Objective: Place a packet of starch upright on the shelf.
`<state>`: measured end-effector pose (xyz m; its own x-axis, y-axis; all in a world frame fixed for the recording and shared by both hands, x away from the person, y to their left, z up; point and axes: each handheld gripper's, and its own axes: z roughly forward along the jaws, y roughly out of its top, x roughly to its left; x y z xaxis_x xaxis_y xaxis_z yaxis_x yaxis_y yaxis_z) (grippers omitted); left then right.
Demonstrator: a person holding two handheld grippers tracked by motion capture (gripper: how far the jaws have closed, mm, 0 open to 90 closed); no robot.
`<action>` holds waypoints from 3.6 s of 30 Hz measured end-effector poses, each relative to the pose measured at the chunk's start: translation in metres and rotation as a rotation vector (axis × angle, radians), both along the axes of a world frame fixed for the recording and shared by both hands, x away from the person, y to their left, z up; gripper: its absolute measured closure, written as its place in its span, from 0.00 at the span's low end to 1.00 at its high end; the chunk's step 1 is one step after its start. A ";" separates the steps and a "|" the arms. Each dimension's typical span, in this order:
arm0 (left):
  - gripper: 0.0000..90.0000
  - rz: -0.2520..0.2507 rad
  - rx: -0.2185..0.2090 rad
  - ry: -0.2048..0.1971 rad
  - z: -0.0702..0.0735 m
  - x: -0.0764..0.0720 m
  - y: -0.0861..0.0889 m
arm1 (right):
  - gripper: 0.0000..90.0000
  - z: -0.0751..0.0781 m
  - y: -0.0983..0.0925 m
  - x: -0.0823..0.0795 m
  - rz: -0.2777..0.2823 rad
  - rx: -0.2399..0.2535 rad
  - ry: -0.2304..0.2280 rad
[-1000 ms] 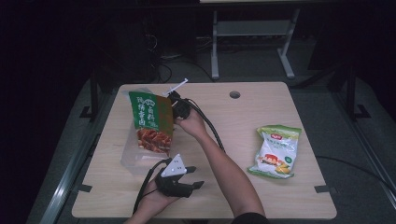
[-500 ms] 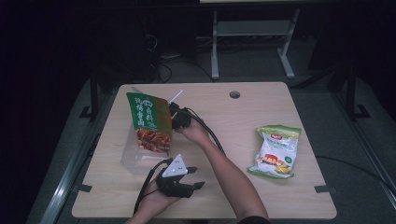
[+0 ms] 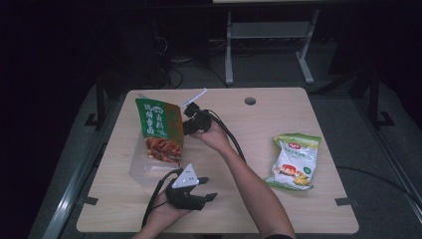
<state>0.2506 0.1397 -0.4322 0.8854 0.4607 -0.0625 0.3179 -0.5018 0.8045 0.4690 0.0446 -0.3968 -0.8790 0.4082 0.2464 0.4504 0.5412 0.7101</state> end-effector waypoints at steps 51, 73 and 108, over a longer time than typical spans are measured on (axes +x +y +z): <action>0.39 0.003 -0.015 0.023 -0.003 0.010 0.004 | 0.37 0.032 -0.193 -0.061 -0.227 0.026 0.028; 0.39 0.006 -0.015 0.020 -0.002 0.009 0.002 | 0.33 0.016 -0.277 -0.101 -0.367 -0.028 0.063; 0.39 -0.013 0.000 0.027 -0.006 0.008 -0.005 | 0.39 -0.033 -0.384 -0.134 -0.643 -0.148 0.135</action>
